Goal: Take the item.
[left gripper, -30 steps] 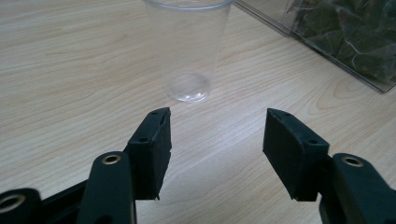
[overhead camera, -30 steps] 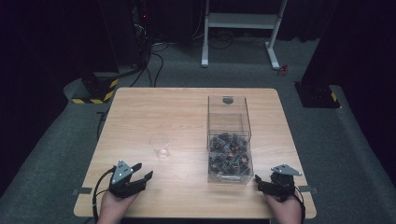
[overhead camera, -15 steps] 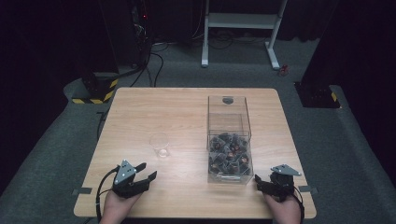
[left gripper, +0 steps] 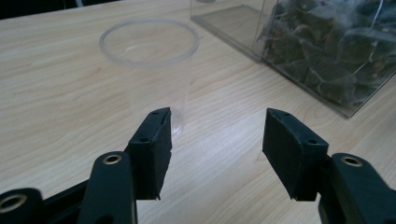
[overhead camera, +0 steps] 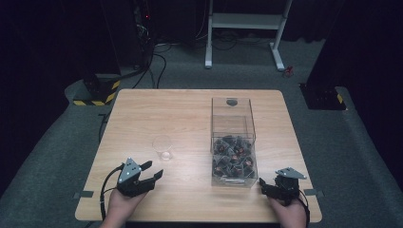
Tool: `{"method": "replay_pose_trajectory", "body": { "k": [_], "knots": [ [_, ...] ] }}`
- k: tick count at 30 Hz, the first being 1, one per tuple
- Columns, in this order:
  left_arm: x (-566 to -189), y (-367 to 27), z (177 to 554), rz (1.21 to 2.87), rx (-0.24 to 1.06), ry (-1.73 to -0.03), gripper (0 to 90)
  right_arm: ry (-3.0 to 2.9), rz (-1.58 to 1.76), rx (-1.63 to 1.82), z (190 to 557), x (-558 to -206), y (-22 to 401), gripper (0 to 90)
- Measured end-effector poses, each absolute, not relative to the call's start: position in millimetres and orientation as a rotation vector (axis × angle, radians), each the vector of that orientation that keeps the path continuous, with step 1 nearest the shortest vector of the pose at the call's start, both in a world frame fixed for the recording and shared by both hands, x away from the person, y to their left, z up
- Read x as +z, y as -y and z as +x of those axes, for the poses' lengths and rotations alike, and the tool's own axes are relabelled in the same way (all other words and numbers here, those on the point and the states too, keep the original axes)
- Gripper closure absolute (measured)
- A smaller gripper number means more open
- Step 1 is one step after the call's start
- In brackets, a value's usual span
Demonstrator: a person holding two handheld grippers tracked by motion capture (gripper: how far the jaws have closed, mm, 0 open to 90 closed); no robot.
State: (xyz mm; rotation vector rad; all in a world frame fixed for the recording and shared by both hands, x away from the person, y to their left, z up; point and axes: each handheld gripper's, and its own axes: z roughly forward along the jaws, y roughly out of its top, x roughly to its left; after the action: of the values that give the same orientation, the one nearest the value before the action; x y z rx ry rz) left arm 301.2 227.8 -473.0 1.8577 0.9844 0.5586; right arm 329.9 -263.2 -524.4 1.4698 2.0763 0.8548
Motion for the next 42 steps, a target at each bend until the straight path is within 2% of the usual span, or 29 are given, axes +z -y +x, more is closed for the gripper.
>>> {"method": "replay_pose_trajectory", "body": {
  "k": [11,42],
  "knots": [
    [-467.0,-215.2,304.7,1.853,0.539,-0.963,42.5,-2.091,1.465,0.849,330.1,-524.3,262.5,12.6],
    [-453.1,-163.2,312.8,1.869,0.499,-0.864,42.8,-2.101,1.454,0.861,326.2,-524.1,262.8,14.3]
  ]
}}
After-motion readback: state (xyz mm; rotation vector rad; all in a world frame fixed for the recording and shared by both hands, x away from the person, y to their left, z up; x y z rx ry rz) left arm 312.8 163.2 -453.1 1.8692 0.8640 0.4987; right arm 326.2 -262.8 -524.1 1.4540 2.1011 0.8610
